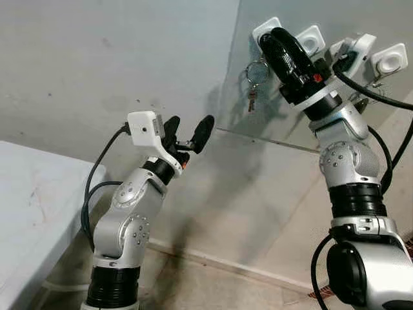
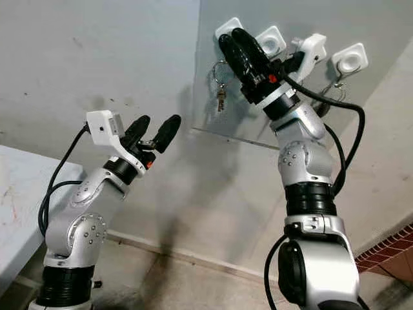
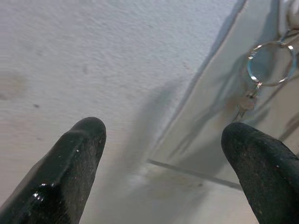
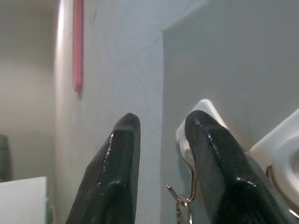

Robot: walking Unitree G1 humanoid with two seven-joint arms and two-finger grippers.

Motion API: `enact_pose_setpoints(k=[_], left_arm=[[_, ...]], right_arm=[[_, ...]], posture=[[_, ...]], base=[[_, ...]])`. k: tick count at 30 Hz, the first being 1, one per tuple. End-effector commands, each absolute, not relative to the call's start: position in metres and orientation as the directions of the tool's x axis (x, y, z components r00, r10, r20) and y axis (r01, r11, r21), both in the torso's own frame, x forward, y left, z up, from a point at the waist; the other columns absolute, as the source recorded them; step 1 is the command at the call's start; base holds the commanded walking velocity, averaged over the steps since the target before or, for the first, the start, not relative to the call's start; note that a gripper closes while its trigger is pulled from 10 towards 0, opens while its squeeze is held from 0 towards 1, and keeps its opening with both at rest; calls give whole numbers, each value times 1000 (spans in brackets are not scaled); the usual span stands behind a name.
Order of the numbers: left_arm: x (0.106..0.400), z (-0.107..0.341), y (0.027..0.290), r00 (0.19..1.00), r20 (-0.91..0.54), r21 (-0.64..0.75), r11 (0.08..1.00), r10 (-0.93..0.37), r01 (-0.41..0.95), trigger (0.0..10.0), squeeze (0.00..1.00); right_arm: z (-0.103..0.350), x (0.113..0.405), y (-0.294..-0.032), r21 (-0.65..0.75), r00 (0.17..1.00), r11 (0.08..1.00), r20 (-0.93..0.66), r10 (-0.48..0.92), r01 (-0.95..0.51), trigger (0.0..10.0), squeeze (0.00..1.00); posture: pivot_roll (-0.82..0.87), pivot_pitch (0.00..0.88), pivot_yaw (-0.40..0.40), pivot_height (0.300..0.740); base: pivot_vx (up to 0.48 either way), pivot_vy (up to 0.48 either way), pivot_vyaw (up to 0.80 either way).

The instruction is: Hang keys on a hook

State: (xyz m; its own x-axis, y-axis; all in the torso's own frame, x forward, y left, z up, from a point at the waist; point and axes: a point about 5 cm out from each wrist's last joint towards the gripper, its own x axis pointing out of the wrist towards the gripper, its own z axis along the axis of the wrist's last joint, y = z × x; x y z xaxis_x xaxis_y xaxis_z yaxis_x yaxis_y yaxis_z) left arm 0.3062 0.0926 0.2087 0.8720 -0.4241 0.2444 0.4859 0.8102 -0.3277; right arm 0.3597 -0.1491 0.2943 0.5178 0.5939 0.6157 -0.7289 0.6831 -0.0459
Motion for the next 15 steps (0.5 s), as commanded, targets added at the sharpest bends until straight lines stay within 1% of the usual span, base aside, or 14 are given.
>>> enact_pose_setpoints(k=[1, 5, 7, 11, 12, 15], left_arm=[[306, 200, 93, 883, 219, -308, 830, -415, 466, 10000, 0], [305, 194, 94, 885, 207, -303, 833, -417, 463, 10000, 0], [306, 192, 94, 887, 198, -308, 832, -418, 461, 10000, 0], [306, 192, 91, 884, 202, -306, 831, -421, 465, 10000, 0], [305, 192, 90, 883, 203, -305, 829, -424, 468, 10000, 0], [305, 192, 89, 881, 203, -304, 828, -428, 472, 10000, 0]], right_arm=[[254, 356, -159, 36, 613, 710, 538, 579, -703, 10000, 0], [240, 349, -155, 37, 611, 698, 518, 599, -715, 10000, 0], [227, 341, -153, 77, 612, 680, 518, 598, -729, 10000, 0], [232, 335, -153, 106, 587, 652, 561, 584, -751, 10000, 0], [235, 332, -152, 121, 566, 626, 582, 584, -770, 10000, 0], [236, 328, -149, 113, 537, 594, 583, 610, -797, 10000, 0]], posture=[[-24, 71, -42, 740], [-25, 69, -43, 740], [-31, 65, -40, 740], [-35, 61, -35, 740], [-36, 59, -35, 740], [-36, 58, -35, 740]], base=[[0, 0, 0], [0, 0, 0], [0, 0, 0], [0, 0, 0], [0, 0, 0], [0, 0, 0]])
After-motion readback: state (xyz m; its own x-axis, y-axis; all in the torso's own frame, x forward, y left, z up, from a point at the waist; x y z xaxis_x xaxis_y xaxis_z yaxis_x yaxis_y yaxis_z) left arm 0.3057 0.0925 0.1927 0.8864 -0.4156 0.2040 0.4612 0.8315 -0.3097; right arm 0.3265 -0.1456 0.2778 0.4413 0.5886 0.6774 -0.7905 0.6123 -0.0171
